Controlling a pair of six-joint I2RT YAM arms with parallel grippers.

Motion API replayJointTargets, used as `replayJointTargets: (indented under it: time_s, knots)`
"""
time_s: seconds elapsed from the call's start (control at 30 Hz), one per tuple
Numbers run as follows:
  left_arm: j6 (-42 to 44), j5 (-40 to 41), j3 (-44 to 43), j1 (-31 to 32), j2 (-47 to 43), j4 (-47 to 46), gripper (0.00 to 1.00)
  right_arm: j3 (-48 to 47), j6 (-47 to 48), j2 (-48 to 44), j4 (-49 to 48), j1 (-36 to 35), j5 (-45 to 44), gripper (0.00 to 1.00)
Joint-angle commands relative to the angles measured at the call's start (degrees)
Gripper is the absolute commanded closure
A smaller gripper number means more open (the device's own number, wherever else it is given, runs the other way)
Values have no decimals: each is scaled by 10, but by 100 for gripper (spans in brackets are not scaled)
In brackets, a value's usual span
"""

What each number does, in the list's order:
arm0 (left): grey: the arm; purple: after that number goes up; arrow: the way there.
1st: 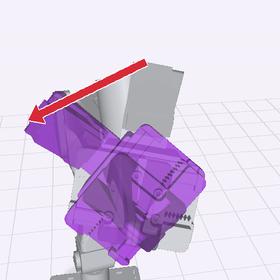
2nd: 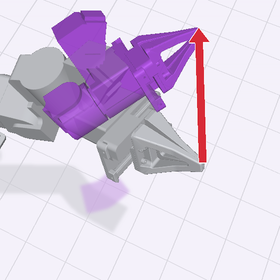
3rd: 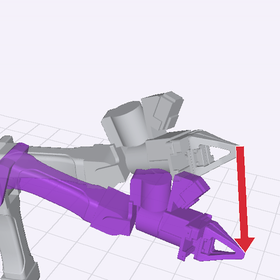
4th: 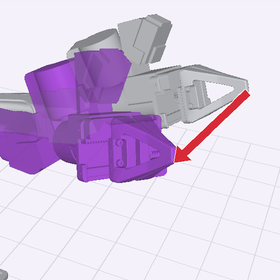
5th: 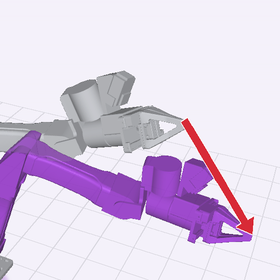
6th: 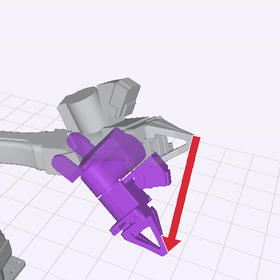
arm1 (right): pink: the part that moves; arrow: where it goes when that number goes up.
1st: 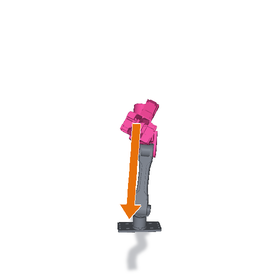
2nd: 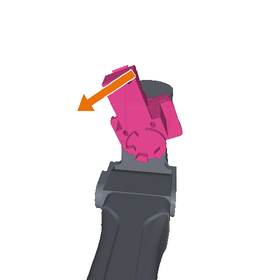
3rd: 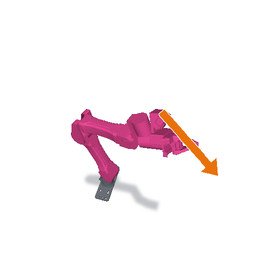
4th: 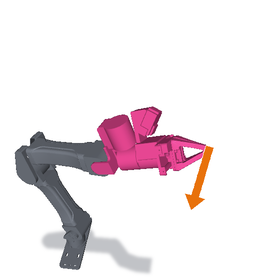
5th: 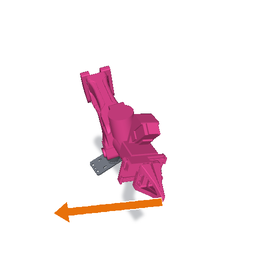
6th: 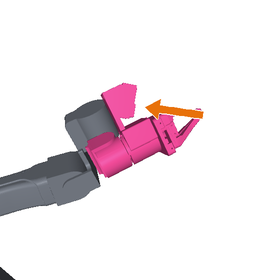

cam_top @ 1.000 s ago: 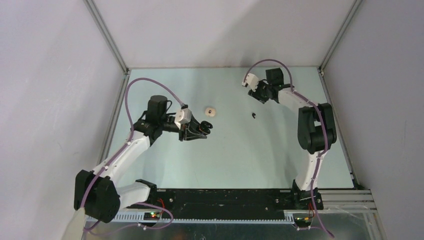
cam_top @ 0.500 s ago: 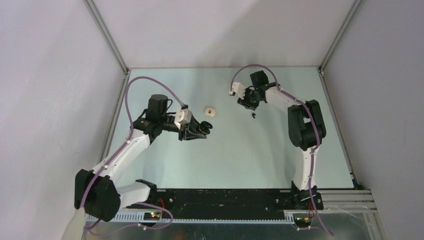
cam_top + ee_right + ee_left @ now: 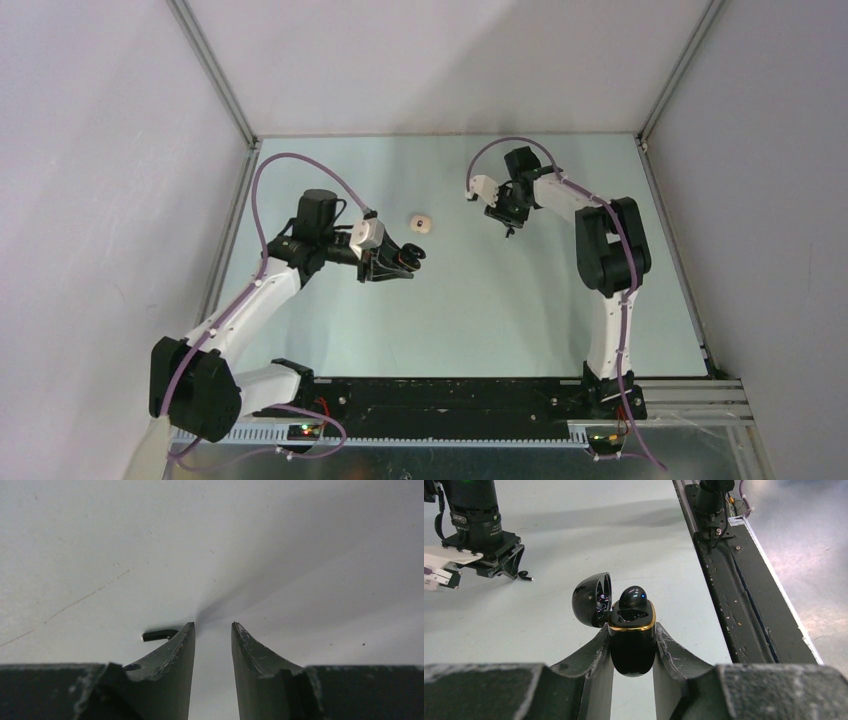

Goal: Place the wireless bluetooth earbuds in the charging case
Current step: Pick up the earbud from the center of the board.

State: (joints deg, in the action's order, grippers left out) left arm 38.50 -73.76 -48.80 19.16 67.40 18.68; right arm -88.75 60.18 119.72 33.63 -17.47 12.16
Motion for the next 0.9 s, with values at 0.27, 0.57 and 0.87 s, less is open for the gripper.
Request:
replayJointTargets:
  time_s: [0.27, 0.57, 0.87]
  knots:
    - [24, -20, -24, 5, -2, 8, 92, -34, -38, -5, 42, 31, 23, 64]
    - [27, -21, -25, 8, -1, 11, 92, -113, -69, 14, 110, 68, 85, 61]
    - [41, -22, -31, 9, -1, 31, 92, -303, 86, 103, 385, 115, 250, 40]
